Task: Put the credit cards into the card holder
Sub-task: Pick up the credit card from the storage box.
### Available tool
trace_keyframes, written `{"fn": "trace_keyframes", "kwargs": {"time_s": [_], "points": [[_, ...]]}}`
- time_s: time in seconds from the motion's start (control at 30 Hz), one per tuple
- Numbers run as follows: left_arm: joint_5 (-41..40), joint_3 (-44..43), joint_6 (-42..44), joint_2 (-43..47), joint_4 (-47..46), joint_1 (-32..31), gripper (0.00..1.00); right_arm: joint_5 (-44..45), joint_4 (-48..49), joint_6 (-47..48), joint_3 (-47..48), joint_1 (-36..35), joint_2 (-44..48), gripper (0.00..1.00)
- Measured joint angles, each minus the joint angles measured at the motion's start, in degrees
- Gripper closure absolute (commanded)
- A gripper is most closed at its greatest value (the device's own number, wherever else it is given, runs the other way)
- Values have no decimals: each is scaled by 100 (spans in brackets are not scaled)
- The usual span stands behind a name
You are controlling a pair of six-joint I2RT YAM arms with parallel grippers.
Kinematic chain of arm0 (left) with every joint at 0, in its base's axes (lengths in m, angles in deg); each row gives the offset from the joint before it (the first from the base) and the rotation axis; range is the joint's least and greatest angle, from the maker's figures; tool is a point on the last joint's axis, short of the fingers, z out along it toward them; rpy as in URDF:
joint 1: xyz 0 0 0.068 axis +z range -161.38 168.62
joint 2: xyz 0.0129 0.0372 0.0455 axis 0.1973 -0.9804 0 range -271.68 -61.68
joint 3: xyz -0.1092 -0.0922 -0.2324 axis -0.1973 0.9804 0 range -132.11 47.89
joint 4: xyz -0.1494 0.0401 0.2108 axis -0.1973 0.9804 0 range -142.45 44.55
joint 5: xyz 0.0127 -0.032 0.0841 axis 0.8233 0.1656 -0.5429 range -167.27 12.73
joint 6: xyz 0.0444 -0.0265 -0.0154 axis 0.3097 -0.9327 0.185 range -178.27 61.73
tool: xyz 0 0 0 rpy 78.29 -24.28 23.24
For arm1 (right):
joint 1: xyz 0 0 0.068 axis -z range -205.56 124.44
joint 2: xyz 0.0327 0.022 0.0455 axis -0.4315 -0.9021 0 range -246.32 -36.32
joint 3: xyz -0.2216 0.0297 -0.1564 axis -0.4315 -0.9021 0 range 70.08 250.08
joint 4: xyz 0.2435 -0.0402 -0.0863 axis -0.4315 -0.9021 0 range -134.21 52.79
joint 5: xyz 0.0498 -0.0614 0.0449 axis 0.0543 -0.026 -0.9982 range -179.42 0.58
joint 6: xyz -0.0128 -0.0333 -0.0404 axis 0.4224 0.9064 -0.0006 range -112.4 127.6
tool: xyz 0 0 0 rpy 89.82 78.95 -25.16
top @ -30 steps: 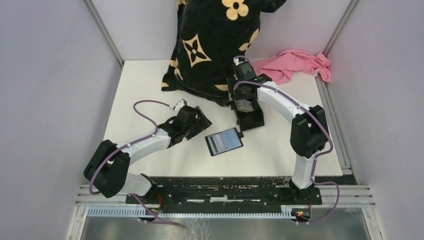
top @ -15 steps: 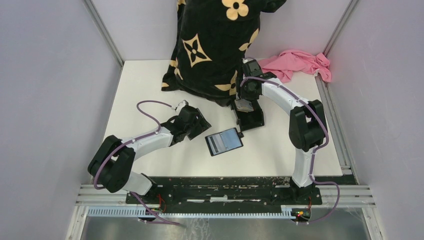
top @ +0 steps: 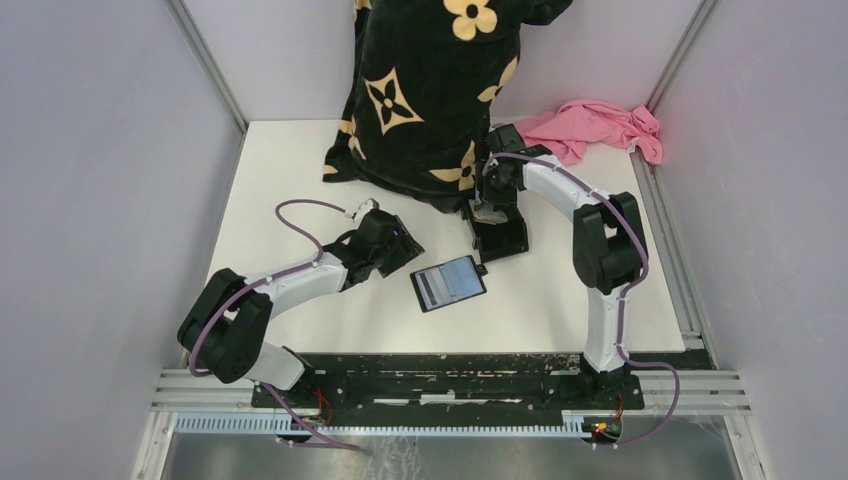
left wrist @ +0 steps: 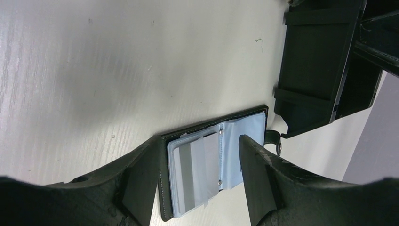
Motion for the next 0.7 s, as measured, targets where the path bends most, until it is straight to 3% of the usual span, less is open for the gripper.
{"fn": "trace_keyframes", "kwargs": {"time_s": [0.23, 0.7], "points": [[96, 0, 0, -7, -17, 0, 34, -205, -57, -90, 79, 79, -20, 55], [155, 2, -2, -81, -153, 0, 35, -450, -313, -160, 356, -46, -17, 60]]}}
